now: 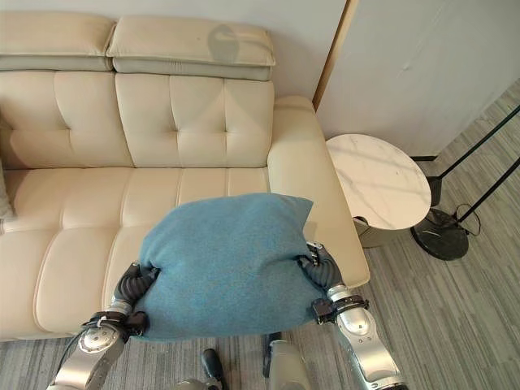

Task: Pick up all the scattered cushions and arrange them neatly on the sofa.

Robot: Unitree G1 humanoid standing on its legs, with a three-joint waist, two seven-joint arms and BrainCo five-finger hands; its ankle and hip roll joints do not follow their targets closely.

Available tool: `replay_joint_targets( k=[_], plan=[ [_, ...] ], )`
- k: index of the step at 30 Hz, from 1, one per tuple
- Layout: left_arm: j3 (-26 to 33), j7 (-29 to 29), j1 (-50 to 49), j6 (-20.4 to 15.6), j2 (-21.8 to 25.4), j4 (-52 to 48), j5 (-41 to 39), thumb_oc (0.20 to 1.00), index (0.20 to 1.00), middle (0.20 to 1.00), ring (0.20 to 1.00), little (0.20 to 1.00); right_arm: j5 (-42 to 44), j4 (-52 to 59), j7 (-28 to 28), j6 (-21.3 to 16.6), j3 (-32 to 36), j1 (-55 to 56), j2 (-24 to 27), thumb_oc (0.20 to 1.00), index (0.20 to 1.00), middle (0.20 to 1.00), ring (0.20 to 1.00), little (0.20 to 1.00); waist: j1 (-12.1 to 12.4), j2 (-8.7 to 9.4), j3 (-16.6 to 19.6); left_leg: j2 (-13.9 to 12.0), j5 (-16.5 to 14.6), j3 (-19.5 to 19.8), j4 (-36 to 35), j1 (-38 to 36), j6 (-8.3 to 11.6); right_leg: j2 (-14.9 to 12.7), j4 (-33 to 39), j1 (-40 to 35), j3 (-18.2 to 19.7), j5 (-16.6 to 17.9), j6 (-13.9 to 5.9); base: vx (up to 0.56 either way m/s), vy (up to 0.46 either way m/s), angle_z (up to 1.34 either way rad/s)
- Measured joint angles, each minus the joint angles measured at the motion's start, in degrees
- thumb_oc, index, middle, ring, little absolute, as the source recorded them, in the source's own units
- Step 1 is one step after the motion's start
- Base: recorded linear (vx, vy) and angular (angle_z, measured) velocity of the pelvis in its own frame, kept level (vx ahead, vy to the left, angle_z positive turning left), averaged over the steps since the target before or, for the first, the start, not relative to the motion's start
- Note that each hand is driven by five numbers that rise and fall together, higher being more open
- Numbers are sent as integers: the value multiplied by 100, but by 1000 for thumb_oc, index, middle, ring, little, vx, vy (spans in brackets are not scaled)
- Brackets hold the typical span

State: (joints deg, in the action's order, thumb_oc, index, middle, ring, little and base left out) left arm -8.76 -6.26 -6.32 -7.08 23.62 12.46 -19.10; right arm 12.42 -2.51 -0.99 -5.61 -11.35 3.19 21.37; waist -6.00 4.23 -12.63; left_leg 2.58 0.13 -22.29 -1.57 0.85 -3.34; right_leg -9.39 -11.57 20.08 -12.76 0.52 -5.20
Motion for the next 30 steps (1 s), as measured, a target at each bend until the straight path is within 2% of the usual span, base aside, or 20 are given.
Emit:
replay_joint_targets(
  k=[2,4,5,6,7,9,10,12,14,16,17,19,20,21,22,25,28,30],
  plan=[
    [-7,2,-60,0,-47,-6,1,200,200,200,200,200,0,-121,-48,1,0,42,1,200,200,200,200,200,37,-37,20,68,-39,180,24,-84,48,94,275,-313,187,258,-28,186,-141,28],
    [-2,11,-82,1,-108,-8,0,200,200,200,200,200,-1,-232,-67,2,29,46,23,200,200,200,200,200,53,-105,-2,58,-89,450,80,-167,129,295,516,-648,618,484,233,181,-165,54],
    [-18,51,-121,2,-140,-18,-1,200,200,200,200,200,-4,-273,-79,2,35,41,88,200,200,200,200,200,87,-178,-3,-19,-126,491,187,-174,190,307,602,-818,441,530,335,173,-220,57],
    [-45,133,-190,2,-165,-45,-3,200,200,200,200,200,-4,-359,-98,2,67,37,198,200,200,200,200,200,122,-184,-19,-138,-182,615,832,-15,297,318,714,-1100,310,464,443,142,-196,52],
    [-95,145,-196,4,-178,-43,-2,200,200,200,200,200,-4,-369,-92,1,74,38,261,200,200,200,200,200,173,-137,-9,-185,-198,616,1400,186,324,292,758,-1183,304,293,451,137,-145,34],
    [-175,146,-230,3,-211,-49,-2,200,200,200,200,200,-3,-363,-81,-5,100,-21,368,200,200,200,200,200,259,-160,-2,-411,-287,735,2522,636,453,351,860,-1423,342,320,639,138,-38,-6],
    [-196,146,-230,4,-244,-81,-2,200,200,200,200,200,-3,-347,-55,-6,111,-37,388,200,200,200,200,200,263,-149,-6,-459,-445,930,2591,765,630,415,953,-1493,352,346,685,161,6,-17],
    [-187,145,-196,3,-251,-197,0,200,200,200,200,200,-3,-323,-7,-6,136,-44,406,200,200,200,200,200,266,-155,4,-480,-468,1252,1866,799,643,527,1098,-1521,470,317,708,130,36,-28],
    [-187,145,-174,4,-251,-257,5,200,200,200,200,200,-4,-324,48,-5,150,-49,427,200,200,200,200,200,245,-117,-18,-536,-438,1401,1124,799,648,619,1198,-1539,588,362,716,65,38,-37],
    [-191,147,-153,11,-257,-255,8,200,200,200,200,200,-4,-325,71,-1,177,-46,433,200,200,200,200,200,209,-86,-38,-598,-233,1515,577,762,680,730,1254,-1562,653,476,777,112,81,-53],
    [-195,177,-181,22,-273,-256,14,200,200,200,200,200,-6,-328,92,2,180,10,432,200,200,200,200,200,106,-138,-13,-688,-9,1535,396,553,693,884,1353,-1700,693,472,758,177,124,-50],
    [-193,184,-189,22,-277,-275,25,200,200,200,200,200,-6,-328,96,2,190,-9,437,200,200,200,200,200,37,-255,19,-726,191,1511,183,318,658,1049,1398,-1724,793,460,719,132,100,-40],
    [-164,180,-180,29,-247,-276,25,200,200,200,200,200,-6,-367,103,8,188,-34,336,200,200,200,200,200,59,-200,12,-719,365,1487,10,194,618,1043,1397,-1727,869,463,686,108,107,-40],
    [-117,177,-157,32,-249,-289,26,200,200,200,200,200,-6,-350,101,9,172,-21,286,200,200,200,200,200,60,-181,22,-655,401,1379,-97,125,576,976,1393,-1725,913,452,562,93,103,-27],
    [-109,176,-153,32,-242,-288,26,200,200,200,200,200,-5,-350,102,9,175,-25,272,200,200,200,200,200,64,-189,23,-583,391,1374,-128,87,560,909,1407,-1752,929,435,522,104,132,-8],
    [15,114,-137,32,-213,-287,52,200,200,200,200,200,-6,-356,148,9,66,-122,172,200,200,200,200,200,104,-241,41,-462,392,1343,-235,19,553,783,1450,-1782,957,421,418,26,58,0],
    [35,-68,33,31,-72,-287,53,200,200,200,200,200,-7,-357,240,9,41,-319,20,200,200,200,200,200,247,-284,34,-400,392,1269,-291,24,544,730,1498,-1761,979,442,366,-33,84,-5],
    [76,-405,246,14,-47,-281,50,200,200,200,200,200,-33,-357,502,-4,-147,-902,-5,200,200,200,200,200,328,-378,80,-363,428,1186,-291,298,456,700,1484,-1430,1117,504,319,-150,104,-20]
  ],
)
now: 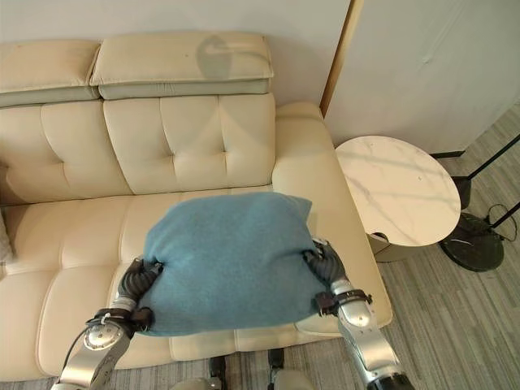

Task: Pick up all the scattered cushions and arrange them neatly on the sofa.

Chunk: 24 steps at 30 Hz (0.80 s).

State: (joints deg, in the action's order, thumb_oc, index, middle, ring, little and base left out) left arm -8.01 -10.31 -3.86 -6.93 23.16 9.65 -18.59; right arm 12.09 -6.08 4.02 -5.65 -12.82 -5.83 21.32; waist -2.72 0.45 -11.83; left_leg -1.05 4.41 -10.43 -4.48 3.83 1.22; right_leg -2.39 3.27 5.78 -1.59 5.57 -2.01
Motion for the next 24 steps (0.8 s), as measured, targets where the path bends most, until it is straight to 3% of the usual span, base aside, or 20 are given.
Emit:
replay_joint_targets(
  k=[4,8,14,15,16,17,18,21,24],
  plan=[
    [128,-617,1062,-195,-81,329,-31,200,200,200,200,200,36,-292,517,-79,-66,-1320,-266,200,200,200,200,200,111,-179,-81,43,179,-91,101,811,-214,-53,-44,801,49,269,-39,-68,62,-7],
    [58,-1304,2405,-418,21,1027,-47,200,200,200,200,200,30,-1056,1183,-148,-232,-2713,-323,200,200,200,200,200,210,-279,-148,52,291,5,86,1196,-172,-73,37,1121,-25,330,-97,-6,14,9],
    [-532,-2115,5051,-663,432,2606,-53,200,200,200,200,200,25,-2713,2104,-196,-458,-5431,-154,200,200,200,200,200,427,-387,-248,36,546,182,-1,1735,-146,-43,134,1597,-188,555,24,6,-30,14],
    [-781,-2252,6019,-798,587,3273,-51,200,200,200,200,200,15,-3382,2370,-236,-514,-6360,-105,200,200,200,200,200,517,-410,-262,14,603,267,-1,1959,-113,-18,134,1777,-278,582,49,29,-45,22],
    [-872,-2311,6487,-858,642,3654,-49,200,200,200,200,200,14,-3702,2515,-267,-662,-6810,-94,454,454,454,454,454,536,-426,-276,1,619,324,-1,2057,-101,-3,134,1853,-319,590,50,26,-45,23],
    [-1016,-2367,6909,-892,753,4060,-46,526,526,526,526,526,13,-3933,2608,-298,-868,-7176,-87,454,454,454,454,454,555,-437,-285,-16,625,354,-1,2135,-97,16,134,1918,-333,591,52,-4,-32,12],
    [-1030,-2398,7241,-897,834,4434,-48,1000,1000,1000,1000,1000,13,-4120,2673,-312,-1045,-7473,-88,1000,1000,1000,1000,1000,583,-443,-309,-31,625,359,-1,2174,-97,33,134,1956,-341,591,52,-6,-43,5],
    [-1366,-2405,8038,-912,1035,5577,-56,1000,1000,1000,1000,1000,35,-4679,2640,-428,-1784,-8089,2,1000,1000,1000,1000,1000,616,-445,-325,-64,642,415,3,2352,-74,67,132,2113,-415,590,53,-9,-31,7],
    [-1597,-2312,8201,-896,1141,5760,-67,1000,1000,1000,1000,1000,92,-4811,2483,-432,-2067,-8131,164,1000,1000,1000,1000,1000,633,-431,-419,-102,689,554,10,2497,-15,99,130,2185,-501,585,59,-25,-61,23]
  ],
)
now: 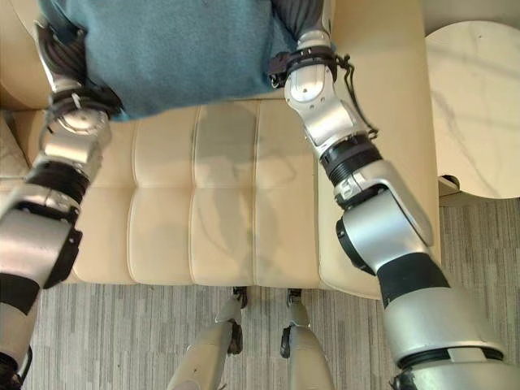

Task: Pick up all the scattered cushions and arrange them neatly on the sofa.

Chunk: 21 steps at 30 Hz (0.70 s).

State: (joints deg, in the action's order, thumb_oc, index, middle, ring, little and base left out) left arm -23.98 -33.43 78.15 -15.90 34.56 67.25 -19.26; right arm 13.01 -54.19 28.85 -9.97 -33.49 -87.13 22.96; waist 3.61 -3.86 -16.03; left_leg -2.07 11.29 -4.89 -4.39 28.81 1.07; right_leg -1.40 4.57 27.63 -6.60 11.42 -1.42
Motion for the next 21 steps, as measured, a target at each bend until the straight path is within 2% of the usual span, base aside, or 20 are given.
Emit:
replay_joint_targets(
  k=[5,8,9,10,11,12,14,15,16,17,18,19,21],
  plan=[
    [-111,489,-316,172,138,76,-73,1000,1000,1000,1000,1000,294,-104,-492,48,-191,431,398,1000,1000,1000,1000,1000,-10,50,-323,-26,1,159,37,221,-1,11,-266,250,-152,-118,36,-39,-59,13],
    [-69,695,-1045,178,117,-454,-214,1000,1000,1000,1000,1000,449,-104,-691,75,-109,1191,498,1000,1000,1000,1000,1000,-45,88,-424,-54,10,252,41,236,-14,-34,-1150,689,-123,-461,-49,-47,-12,1],
    [-57,739,-1288,175,78,-597,-214,1000,1000,1000,1000,1000,510,-97,-722,74,-44,1399,492,1000,1000,1000,1000,1000,-50,86,-447,-53,16,310,51,233,-22,-98,-1669,957,-123,-671,-156,-28,2,4],
    [-14,788,-1564,171,41,-770,-214,1000,1000,1000,1000,1000,577,-65,-765,80,110,1595,465,1000,1000,1000,1000,1000,-95,92,-471,3,15,327,61,231,-23,-140,-1592,1074,-94,-958,-294,-27,9,18],
    [-6,833,-1668,200,2,-762,-216,1000,1000,1000,1000,1000,628,-71,-777,151,162,1647,451,1000,1000,1000,1000,1000,-135,147,-501,104,15,285,71,231,-23,-224,-1175,952,-65,-777,-344,-63,31,29],
    [155,937,-1908,218,-42,-798,-232,1000,1000,1000,1000,1000,657,107,-831,146,373,1782,405,1000,1000,1000,1000,1000,-163,307,-566,208,11,211,53,238,-19,-292,-671,851,-8,-221,-14,-49,28,12],
    [451,981,-2156,236,23,-784,-253,1000,1000,1000,1000,1000,678,262,-879,146,370,1886,260,1000,1000,1000,1000,1000,-169,510,-715,238,-105,68,564,442,116,-341,-489,719,75,-75,113,-49,14,-2],
    [453,991,-2153,278,56,-726,-304,1000,1000,1000,1000,1000,695,264,-901,171,364,1886,222,1000,1000,1000,1000,1000,-181,674,-797,261,-311,33,878,706,115,-404,-473,714,128,-15,138,-53,11,3],
    [453,1003,-2178,282,57,-724,-346,1000,1000,1000,1000,1000,703,293,-923,168,374,1903,229,1000,1000,1000,1000,1000,-184,701,-810,209,-190,0,539,640,122,-364,-452,708,136,-9,133,-42,2,-26],
    [456,1043,-2252,281,136,-764,-446,1000,1000,1000,1000,1000,718,403,-961,169,378,1923,237,1000,1000,1000,1000,1000,-123,654,-811,-8,425,-42,-17,433,119,-159,-428,668,178,-11,131,-39,-8,-50],
    [464,1056,-2273,281,241,-800,-450,1000,1000,1000,1000,1000,717,567,-967,164,385,1953,259,1000,1000,1000,1000,1000,-100,654,-811,-148,441,-31,-20,385,160,-42,-418,654,199,-15,129,-36,-4,-43],
    [521,1093,-2337,274,367,-1340,-459,1000,1000,1000,1000,1000,715,1033,-971,142,599,2143,536,1000,1000,1000,1000,1000,-197,644,-828,-131,417,-21,-19,400,182,-50,-423,652,180,-5,113,-21,3,-16],
    [659,1105,-2716,157,420,-2306,-456,1000,1000,1000,1000,1000,705,1521,-1037,140,895,2569,771,1000,1000,1000,1000,1000,-175,644,-830,-85,417,-36,-20,275,182,-93,-423,536,191,3,99,-9,7,3]
  ],
)
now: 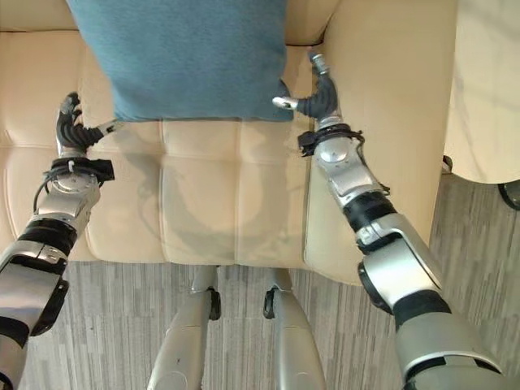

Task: Pick up all the scattered cushions and arrange them neatly on the sofa.

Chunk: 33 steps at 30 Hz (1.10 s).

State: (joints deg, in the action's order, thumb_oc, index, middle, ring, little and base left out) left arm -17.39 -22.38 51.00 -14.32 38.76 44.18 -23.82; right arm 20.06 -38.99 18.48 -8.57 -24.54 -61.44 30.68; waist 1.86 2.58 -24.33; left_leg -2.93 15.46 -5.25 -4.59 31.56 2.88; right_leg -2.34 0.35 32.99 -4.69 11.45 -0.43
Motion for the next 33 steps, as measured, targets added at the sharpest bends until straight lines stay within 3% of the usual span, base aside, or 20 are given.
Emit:
replay_joint_targets(
  k=[2,4,5,8,10,12,15,17,18,21,22,24,26,28,29,30,31,33],
  plan=[
    [29,11,-220,-32,37,-202,11,1000,1000,1000,1000,1000,-56,137,-47,32,73,288,28,1000,1000,1000,1000,1000,-4,-1,0,10,-35,-9,0,-213,36,-7,8,-198,9,-10,-53,15,23,-8],
    [658,101,-1282,-159,205,-1671,24,1000,1000,1000,1000,1000,-305,1550,-177,-43,423,1305,341,1000,1000,1000,1000,1000,-6,-13,-9,-12,-163,-23,-1,-492,31,11,9,-453,35,-23,-70,63,18,-12],
    [701,153,-1695,-239,256,-1700,27,1000,1000,1000,1000,1000,-455,1609,-280,-72,540,1785,403,1000,1000,1000,1000,1000,-8,-30,6,-10,-286,-26,-2,-787,139,6,17,-720,67,-125,-184,81,24,-17],
    [1381,330,-3198,-227,134,-2456,248,1000,1000,1000,1000,1000,-770,2644,-543,-100,1250,3380,429,1000,1000,1000,1000,1000,-40,-55,53,-14,-485,-123,4,-1223,90,8,2,-1089,164,-154,-185,98,58,-19],
    [1585,555,-4027,-123,-169,-2607,314,1000,1000,1000,1000,1000,-860,3119,-809,-96,1696,4505,367,1000,1000,1000,1000,1000,-77,-127,116,6,-549,-178,2,-1479,11,-15,-21,-1332,170,-219,-213,124,84,-10],
    [1939,942,-5158,19,-813,-2679,497,1000,1000,1000,1000,1000,-1283,3533,-1162,-80,2085,5914,383,1000,1000,1000,1000,1000,-172,-135,262,27,-689,-210,0,-1882,-85,-45,6,-1715,192,-348,-180,45,65,-13],
    [1927,1177,-5926,225,-982,-2271,536,1000,1000,1000,1000,1000,-1676,3255,-1300,-9,2177,6703,417,1000,1000,1000,1000,1000,-337,-42,789,26,-784,-313,1,-1978,-138,-54,87,-1807,200,-367,-203,77,107,-13],
    [1969,1428,-6204,333,-1187,-2069,880,1000,1000,1000,1000,1000,-1944,2930,-1528,-22,2555,7114,24,1000,1000,1000,1000,1000,-374,-24,913,30,-864,-382,-1,-2277,-156,-86,120,-2093,155,-404,-206,25,97,-23],
    [1854,1569,-6487,358,-1390,-1747,1145,1000,1000,1000,1000,1000,-2065,2350,-1657,-3,2390,7384,-17,1000,1000,1000,1000,1000,-451,-51,1348,49,-933,-482,-24,-2328,-161,-119,136,-2106,179,-430,-228,12,81,-31],
    [1784,1725,-6567,511,-1706,-1158,1383,1000,1000,1000,1000,1000,-2372,1623,-1834,155,2065,7591,-77,1000,1000,1000,1000,1000,-518,-108,1567,80,-1002,-522,-41,-2591,-207,-156,298,-2413,174,-390,-287,-19,84,-14],
    [1671,1763,-6627,471,-1772,-1042,1408,1000,1000,1000,1000,1000,-2434,1458,-1866,101,1971,7714,-204,1000,1000,1000,1000,1000,-643,-67,1637,123,-995,-520,-1,-2585,-190,-177,315,-2361,182,-366,-320,-112,163,-7],
    [1698,1784,-6383,491,-1957,-33,1518,1000,1000,1000,1000,1000,-2490,378,-1843,79,1817,7398,-540,1000,1000,1000,1000,1000,-611,-36,1717,125,-1036,-576,-38,-2790,-228,-176,318,-2557,242,-305,-403,-175,75,-28],
    [1340,1783,-6335,592,-2000,578,1714,1000,1000,1000,1000,1000,-2588,-181,-1847,162,1500,7254,-642,1000,1000,1000,1000,1000,-628,23,1830,197,-1106,-792,-39,-2905,-304,-198,306,-2504,486,-256,-539,-160,8,-57],
    [1310,1752,-6365,641,-1972,514,1838,1000,1000,1000,1000,1000,-2628,-187,-1837,178,1420,7227,-647,1000,1000,1000,1000,1000,-624,-7,1790,160,-1096,-861,-42,-2836,-331,-268,251,-2421,428,-403,-747,-331,-6,-29],
    [1310,1712,-6347,638,-1927,433,1849,1000,1000,1000,1000,1000,-2625,-182,-1804,172,1435,7236,-685,1000,1000,1000,1000,1000,-626,17,1775,162,-1048,-862,-41,-2754,-399,-292,137,-2337,372,-365,-857,-346,-32,12],
    [1259,1665,-6179,679,-1875,319,1851,1000,1000,1000,1000,1000,-2548,-309,-1744,156,1509,7210,-769,1000,1000,1000,1000,1000,-653,-81,1709,61,-883,-746,-25,-2644,-645,-179,-726,-2008,505,-756,-894,-191,-57,48],
    [1232,1653,-5994,628,-1810,145,1882,1000,1000,1000,1000,1000,-2502,-425,-1729,178,1528,7201,-829,1000,1000,1000,1000,1000,-619,-128,1678,-73,-772,-637,-25,-2505,-681,-25,-1873,-1659,592,-1262,-946,-257,-99,60],
    [1248,1570,-5894,575,-1622,-79,1882,1000,1000,1000,1000,1000,-2324,-480,-1724,179,1557,7089,-906,1000,1000,1000,1000,1000,-544,-121,1614,-228,-621,-613,8,-2455,-643,47,-3395,-1449,612,-1815,-921,-169,-112,23]
  ],
)
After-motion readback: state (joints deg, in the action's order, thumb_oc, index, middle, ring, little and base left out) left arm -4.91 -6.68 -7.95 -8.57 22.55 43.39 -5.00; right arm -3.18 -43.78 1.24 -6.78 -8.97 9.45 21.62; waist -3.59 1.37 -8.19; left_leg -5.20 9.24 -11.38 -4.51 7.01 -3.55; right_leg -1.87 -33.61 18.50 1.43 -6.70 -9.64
